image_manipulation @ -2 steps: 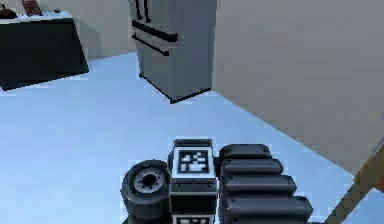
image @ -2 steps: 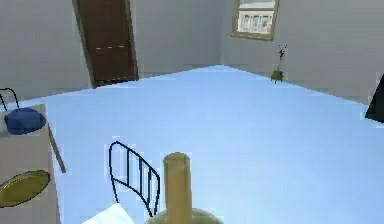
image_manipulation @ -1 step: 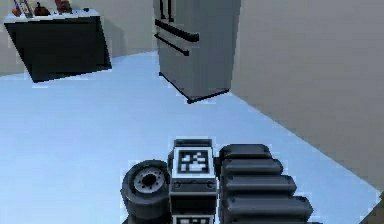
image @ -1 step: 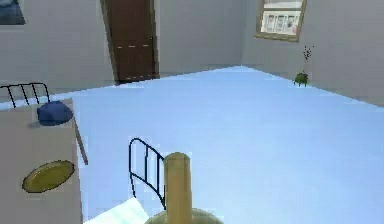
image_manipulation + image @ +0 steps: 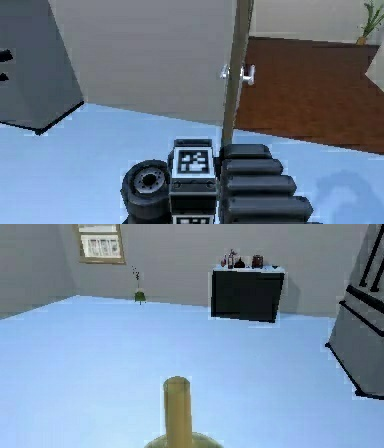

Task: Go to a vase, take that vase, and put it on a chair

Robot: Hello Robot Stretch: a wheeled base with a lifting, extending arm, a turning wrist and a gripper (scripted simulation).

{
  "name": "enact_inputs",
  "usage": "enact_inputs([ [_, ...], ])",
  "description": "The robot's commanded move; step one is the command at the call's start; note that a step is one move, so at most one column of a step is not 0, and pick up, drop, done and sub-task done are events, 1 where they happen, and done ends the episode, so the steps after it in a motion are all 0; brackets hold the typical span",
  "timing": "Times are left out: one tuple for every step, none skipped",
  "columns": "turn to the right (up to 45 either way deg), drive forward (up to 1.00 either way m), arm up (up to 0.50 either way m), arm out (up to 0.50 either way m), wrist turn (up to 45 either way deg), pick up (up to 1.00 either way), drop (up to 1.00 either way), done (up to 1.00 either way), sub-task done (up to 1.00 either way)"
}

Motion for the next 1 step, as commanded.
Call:
enact_inputs([
  [45.0, 0.0, 0.0, 0.0, 0.0, 0.0, 0.0, 0.0, 0.0],
])
